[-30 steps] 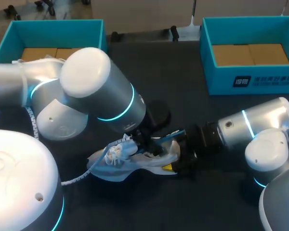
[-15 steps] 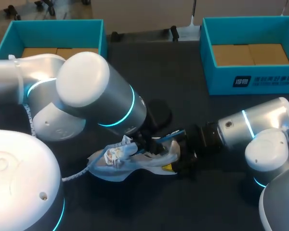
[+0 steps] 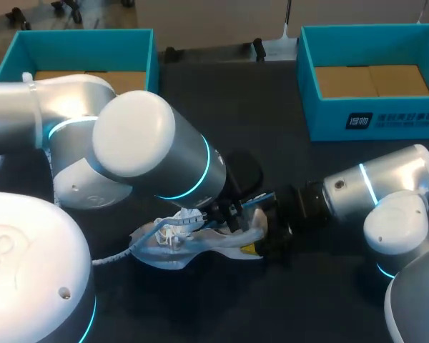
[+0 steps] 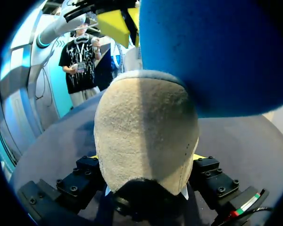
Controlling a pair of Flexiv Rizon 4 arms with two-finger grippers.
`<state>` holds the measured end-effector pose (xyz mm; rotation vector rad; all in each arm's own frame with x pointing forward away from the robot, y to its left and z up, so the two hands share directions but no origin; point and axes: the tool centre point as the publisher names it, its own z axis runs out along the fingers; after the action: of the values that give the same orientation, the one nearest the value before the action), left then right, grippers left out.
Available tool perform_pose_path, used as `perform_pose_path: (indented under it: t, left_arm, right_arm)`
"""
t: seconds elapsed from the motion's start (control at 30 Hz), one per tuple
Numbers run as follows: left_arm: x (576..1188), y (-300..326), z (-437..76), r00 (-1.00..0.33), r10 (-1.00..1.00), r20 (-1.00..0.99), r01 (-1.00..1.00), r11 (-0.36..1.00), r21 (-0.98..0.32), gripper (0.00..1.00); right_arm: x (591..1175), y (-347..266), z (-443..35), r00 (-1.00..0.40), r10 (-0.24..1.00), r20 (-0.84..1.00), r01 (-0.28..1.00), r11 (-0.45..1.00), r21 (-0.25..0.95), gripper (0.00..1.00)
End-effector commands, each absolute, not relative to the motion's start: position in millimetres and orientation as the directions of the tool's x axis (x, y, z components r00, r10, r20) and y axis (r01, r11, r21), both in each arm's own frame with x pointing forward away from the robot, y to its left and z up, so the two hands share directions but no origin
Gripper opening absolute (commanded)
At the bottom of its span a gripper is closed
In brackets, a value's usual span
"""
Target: Take the shoe out of the shoebox, open the shoe tongue, remove and reinsert the insole, then place the shoe into the shoebox
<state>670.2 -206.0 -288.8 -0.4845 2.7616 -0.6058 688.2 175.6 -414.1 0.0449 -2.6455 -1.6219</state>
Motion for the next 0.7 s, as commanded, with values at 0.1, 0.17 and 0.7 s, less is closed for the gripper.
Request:
perform_pose_path:
  t: [0.1, 0.17, 0.7]
  left_arm:
    - [676, -199, -278, -0.909, -0.38, -0.169, -0.269, 0.848, -0.457, 0.0]
    - [679, -200, -278, -0.907, -0.384, -0.175, -0.27, 0.848, -0.457, 0.0]
    - [690, -208, -292, -0.906, -0.381, -0.183, -0.273, 0.858, -0.436, 0.51]
  right_arm:
    - [688, 177, -413, -0.999, -0.044, 0.018, -0.004, 0.459, 0.888, 0.0]
    - [688, 177, -413, -0.999, -0.044, 0.018, -0.004, 0.459, 0.888, 0.0]
    - [688, 177, -413, -0.999, -0.044, 0.018, -0.004, 0.459, 0.888, 0.0]
